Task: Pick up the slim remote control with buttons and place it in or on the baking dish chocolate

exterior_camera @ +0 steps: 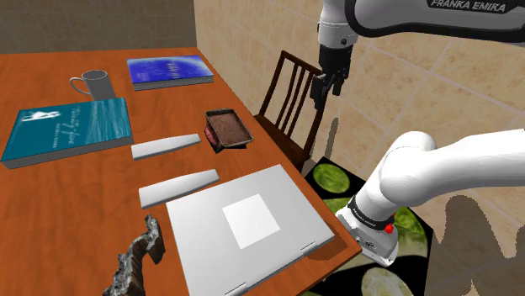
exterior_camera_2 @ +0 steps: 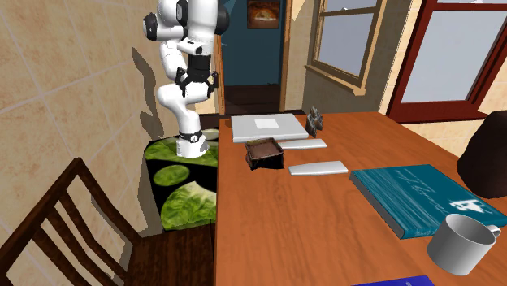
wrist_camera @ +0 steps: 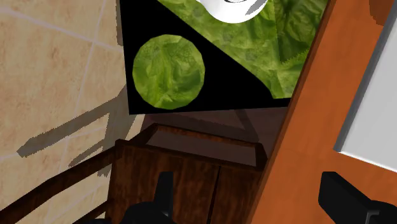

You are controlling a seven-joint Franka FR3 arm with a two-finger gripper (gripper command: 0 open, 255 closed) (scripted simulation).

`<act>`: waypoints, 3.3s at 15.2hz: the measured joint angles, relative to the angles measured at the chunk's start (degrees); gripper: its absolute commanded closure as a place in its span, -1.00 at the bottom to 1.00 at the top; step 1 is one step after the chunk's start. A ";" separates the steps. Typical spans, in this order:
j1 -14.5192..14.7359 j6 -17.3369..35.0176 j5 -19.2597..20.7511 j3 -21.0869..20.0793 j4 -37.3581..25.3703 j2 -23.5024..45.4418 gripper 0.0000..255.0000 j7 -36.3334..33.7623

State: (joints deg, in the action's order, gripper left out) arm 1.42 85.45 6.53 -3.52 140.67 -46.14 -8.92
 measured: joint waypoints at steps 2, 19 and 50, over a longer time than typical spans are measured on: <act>0.19 0.95 0.13 0.20 -0.13 1.00 -1.00 0.62; 7.23 24.14 -0.20 2.64 -13.82 33.68 -1.00 21.89; 16.19 34.36 -1.37 -6.30 -51.88 77.63 -1.00 48.41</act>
State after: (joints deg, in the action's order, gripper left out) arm 17.61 119.81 5.16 -9.81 88.80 31.49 39.48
